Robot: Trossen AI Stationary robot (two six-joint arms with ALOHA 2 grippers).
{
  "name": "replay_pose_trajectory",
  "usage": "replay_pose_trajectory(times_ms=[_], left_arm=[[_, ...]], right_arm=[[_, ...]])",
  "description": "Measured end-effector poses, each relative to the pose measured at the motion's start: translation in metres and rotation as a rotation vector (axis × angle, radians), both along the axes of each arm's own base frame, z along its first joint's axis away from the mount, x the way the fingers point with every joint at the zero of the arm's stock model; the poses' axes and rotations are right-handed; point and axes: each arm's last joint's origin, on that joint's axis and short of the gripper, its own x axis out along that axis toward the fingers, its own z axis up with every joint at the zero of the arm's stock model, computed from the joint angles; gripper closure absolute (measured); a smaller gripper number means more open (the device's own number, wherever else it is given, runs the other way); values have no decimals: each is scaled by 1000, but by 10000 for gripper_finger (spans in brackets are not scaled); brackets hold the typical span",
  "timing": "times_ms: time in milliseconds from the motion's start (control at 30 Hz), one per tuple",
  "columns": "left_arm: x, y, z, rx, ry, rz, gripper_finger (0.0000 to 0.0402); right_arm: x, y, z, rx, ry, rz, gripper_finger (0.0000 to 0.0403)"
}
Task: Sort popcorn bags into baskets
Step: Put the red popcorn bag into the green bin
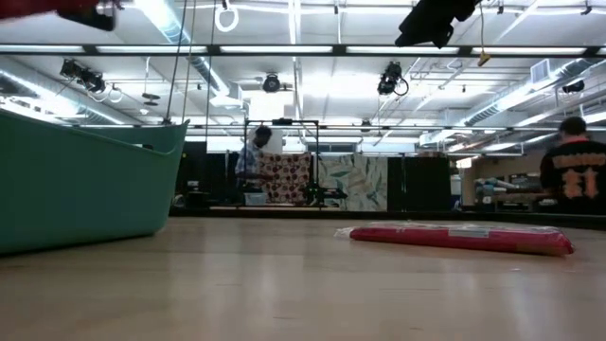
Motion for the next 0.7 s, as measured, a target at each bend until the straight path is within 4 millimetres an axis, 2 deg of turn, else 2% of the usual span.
replay_pose_trajectory(times_ms=[167,267,567,700], left_arm=[[-10,0,-5,134,46,-68,367],[-10,-2,-6,181,9,-112,372],[-22,-22,-26,143,60,-275,361],[-28,-33,-33,194,63,-335,357]], right_arm=[[3,-1,-2,-5,11,-11,227],[4,-1,-3,8,15,-16,227],[3,0,-4,32,21,-28,227],[3,0,-4,33,21,-27,227]])
